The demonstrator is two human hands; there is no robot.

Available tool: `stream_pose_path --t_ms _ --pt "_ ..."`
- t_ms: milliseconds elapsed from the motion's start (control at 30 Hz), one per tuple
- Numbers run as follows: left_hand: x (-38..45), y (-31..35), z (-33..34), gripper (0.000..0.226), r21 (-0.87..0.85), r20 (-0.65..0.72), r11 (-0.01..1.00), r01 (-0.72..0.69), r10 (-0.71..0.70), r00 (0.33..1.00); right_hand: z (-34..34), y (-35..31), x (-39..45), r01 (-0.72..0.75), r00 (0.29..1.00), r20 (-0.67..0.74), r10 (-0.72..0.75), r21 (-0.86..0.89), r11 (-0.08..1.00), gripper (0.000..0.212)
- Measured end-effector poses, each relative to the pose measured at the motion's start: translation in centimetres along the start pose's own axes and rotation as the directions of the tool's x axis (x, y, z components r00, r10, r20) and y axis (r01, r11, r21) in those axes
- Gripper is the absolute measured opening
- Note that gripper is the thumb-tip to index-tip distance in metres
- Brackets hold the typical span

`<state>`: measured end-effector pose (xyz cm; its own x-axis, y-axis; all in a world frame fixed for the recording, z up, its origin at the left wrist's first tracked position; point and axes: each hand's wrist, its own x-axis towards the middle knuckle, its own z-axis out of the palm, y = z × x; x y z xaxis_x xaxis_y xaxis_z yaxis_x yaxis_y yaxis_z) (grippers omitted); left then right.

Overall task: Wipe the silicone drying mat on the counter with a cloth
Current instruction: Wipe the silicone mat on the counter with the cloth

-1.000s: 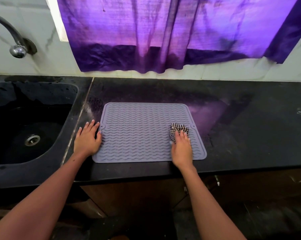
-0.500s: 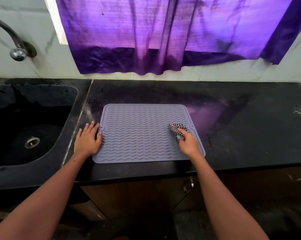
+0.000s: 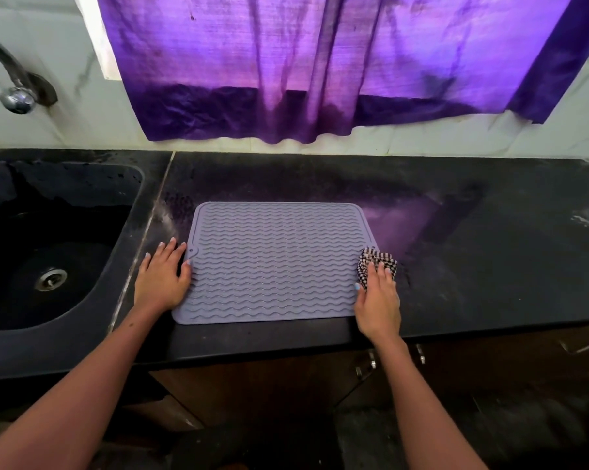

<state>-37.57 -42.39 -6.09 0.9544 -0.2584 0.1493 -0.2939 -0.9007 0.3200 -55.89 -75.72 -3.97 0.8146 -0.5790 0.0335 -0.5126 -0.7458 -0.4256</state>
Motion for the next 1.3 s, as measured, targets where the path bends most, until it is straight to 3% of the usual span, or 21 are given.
stream_pose_path --t_ms 233,300,333,367,400,433,467,500,600,667,733,833,1100,1167,1233,1300 --pt "-0.1 0.2 -0.1 0.048 -0.018 -0.009 1.000 0.015 -0.015 1.000 0.1 0.6 0.2 0.043 0.999 0.020 -0.044 0.040 0.998 0.055" --pt "-0.1 0.2 -0.3 0.053 -0.018 0.004 1.000 0.016 -0.016 1.000 -0.4 0.7 0.7 0.011 1.000 -0.028 -0.006 0.175 0.985 0.050" --pt "-0.1 0.3 -0.4 0.058 -0.020 0.010 1.000 0.017 -0.016 1.000 -0.9 0.5 1.2 -0.055 0.996 -0.048 0.075 0.333 0.941 0.045" --pt "-0.2 0.3 -0.5 0.064 -0.023 0.014 1.000 0.018 -0.017 1.000 -1.6 0.2 1.7 -0.144 0.981 -0.030 0.193 0.559 0.817 0.040" --pt "-0.2 0.3 -0.5 0.067 -0.025 0.012 0.999 0.021 -0.021 1.000 -2.5 -0.4 2.3 -0.196 0.958 0.023 0.287 0.781 0.593 0.036" --pt "-0.2 0.3 -0.5 0.068 -0.024 0.011 0.999 0.025 -0.024 1.000 -3.3 -0.8 3.1 -0.202 0.929 0.062 0.364 0.911 0.360 0.034" --pt "-0.3 0.3 -0.5 0.068 -0.022 0.012 0.999 0.027 -0.026 1.000 -4.0 -1.1 3.9 -0.190 0.901 0.068 0.429 0.950 0.247 0.034" --pt "-0.3 0.3 -0.4 0.068 -0.021 0.012 0.999 0.029 -0.029 1.000 -4.5 -1.4 4.5 -0.194 0.887 0.043 0.460 0.938 0.286 0.035" --pt "-0.2 0.3 -0.4 0.068 -0.016 0.009 0.999 0.030 -0.030 1.000 -4.5 -2.7 5.0 -0.162 0.938 -0.129 0.322 0.659 0.734 0.038" --pt "-0.1 0.3 -0.4 0.067 -0.015 0.006 0.999 0.032 -0.032 0.999 -2.7 -2.9 4.8 -0.040 0.993 -0.089 0.082 0.397 0.917 0.043" --pt "-0.1 0.3 -0.3 0.067 -0.015 0.002 0.999 0.033 -0.033 0.999 -0.4 -2.6 4.1 0.053 0.998 0.031 -0.057 0.110 0.992 0.053" --pt "-0.2 0.4 -0.3 0.066 -0.012 -0.002 0.999 0.035 -0.035 0.999 0.7 -2.3 4.1 0.054 0.998 0.033 -0.052 -0.057 0.997 0.060" --pt "-0.2 0.5 -0.4 0.066 -0.020 -0.017 0.999 0.039 -0.039 0.999 -0.6 -2.8 6.0 0.033 0.998 0.051 -0.031 -0.045 0.998 0.046" --pt "-0.1 0.5 -0.4 0.066 -0.026 -0.019 0.999 0.038 -0.039 0.999 -2.0 -3.3 7.4 -0.142 0.989 0.069 0.132 0.167 0.976 0.039" --pt "-0.2 0.5 -0.5 0.066 -0.025 -0.015 0.999 0.041 -0.041 0.999 -3.3 -3.8 8.6 -0.340 0.939 0.126 0.320 0.483 0.807 0.037" --pt "-0.2 0.5 -0.4 0.067 -0.022 -0.015 0.999 0.041 -0.041 0.999 -3.5 -4.5 9.1 -0.355 0.915 0.074 0.396 0.613 0.706 0.038"
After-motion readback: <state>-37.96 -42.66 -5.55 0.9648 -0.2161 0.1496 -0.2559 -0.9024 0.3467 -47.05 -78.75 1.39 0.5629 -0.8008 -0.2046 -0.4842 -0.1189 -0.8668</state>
